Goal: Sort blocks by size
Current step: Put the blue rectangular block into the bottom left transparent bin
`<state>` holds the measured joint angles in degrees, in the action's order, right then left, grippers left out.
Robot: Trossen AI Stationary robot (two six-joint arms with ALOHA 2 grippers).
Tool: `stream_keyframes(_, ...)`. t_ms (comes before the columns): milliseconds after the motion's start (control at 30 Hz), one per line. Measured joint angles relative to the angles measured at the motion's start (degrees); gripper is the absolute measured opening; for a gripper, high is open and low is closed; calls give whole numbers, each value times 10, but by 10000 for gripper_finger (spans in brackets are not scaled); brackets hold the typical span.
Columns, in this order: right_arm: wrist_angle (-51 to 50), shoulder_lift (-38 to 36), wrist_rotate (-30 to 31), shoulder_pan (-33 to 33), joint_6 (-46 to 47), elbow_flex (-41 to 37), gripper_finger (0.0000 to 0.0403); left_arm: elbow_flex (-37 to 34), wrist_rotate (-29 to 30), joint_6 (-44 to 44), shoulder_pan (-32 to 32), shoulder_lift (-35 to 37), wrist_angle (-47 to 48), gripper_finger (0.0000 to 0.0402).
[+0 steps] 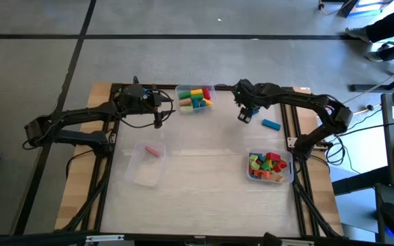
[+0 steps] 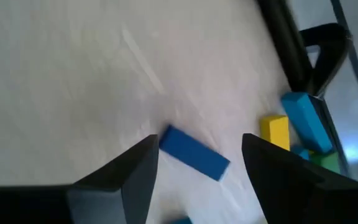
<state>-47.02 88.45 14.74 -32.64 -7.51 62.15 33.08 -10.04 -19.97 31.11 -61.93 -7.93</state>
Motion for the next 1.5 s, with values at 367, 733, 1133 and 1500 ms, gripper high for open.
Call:
stream_keyframes(367, -40, 79, -9, 0, -183, 0, 232, 0, 0, -1, 0, 0, -2, 218)
stream_keyframes(733, -21, 158, 45, -40, -258, 0, 232, 0, 0, -2, 0, 0, -5, 218)
stream_keyframes(1133, -16, 177, 25, -56, -288, 2, 192, 0, 0, -8, 0, 0, -6, 218)
stream_keyframes(1500, -15, 178, 15, -56, -278, 1, 93, 0, 0, -9, 0, 0, -5, 218)
